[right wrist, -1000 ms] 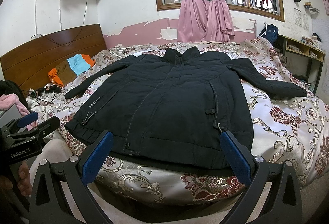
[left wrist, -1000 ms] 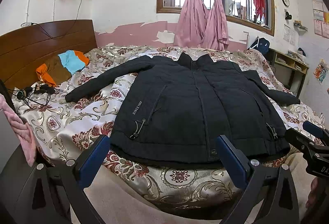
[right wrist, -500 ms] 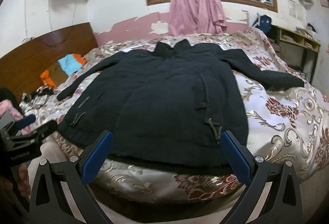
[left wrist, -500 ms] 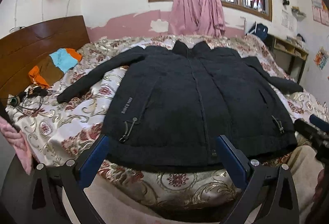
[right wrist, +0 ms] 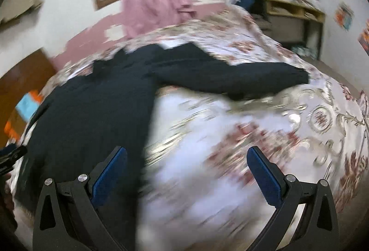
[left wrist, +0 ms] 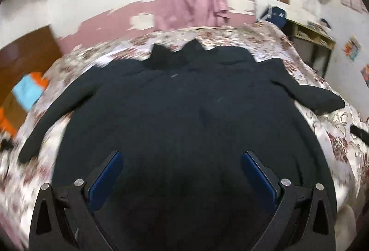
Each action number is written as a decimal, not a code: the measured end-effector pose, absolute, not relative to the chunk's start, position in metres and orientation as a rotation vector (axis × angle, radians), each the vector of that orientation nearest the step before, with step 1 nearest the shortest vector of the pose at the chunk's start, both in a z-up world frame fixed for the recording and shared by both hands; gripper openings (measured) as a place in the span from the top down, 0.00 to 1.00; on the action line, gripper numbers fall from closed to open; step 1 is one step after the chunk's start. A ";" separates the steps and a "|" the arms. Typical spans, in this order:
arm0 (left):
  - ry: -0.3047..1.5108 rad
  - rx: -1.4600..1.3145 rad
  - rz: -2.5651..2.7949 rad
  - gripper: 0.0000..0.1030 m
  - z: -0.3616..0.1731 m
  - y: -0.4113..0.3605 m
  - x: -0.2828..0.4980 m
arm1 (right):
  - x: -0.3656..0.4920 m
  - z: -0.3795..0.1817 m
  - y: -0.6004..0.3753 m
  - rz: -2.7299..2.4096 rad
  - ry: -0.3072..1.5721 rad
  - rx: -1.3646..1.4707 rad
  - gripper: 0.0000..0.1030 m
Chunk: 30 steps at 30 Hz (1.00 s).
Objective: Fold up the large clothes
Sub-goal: 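Grasp the jacket sleeve with the right tool and lift it across the body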
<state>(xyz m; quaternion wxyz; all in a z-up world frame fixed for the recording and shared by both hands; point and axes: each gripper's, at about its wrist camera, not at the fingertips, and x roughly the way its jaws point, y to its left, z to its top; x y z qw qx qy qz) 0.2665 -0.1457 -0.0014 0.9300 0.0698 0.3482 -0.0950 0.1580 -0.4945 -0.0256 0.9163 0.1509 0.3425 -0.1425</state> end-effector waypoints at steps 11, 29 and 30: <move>0.678 0.167 -0.353 0.00 -0.008 -0.294 0.426 | 0.284 -0.078 -0.644 -0.548 0.738 0.346 0.01; 0.898 0.145 -0.416 0.00 -0.072 -0.350 0.495 | 0.311 -0.116 -0.738 -0.672 0.629 0.857 0.56; 0.910 0.130 -0.422 0.00 -0.073 -0.348 0.497 | 0.306 -0.114 -0.738 -0.677 0.610 0.867 0.66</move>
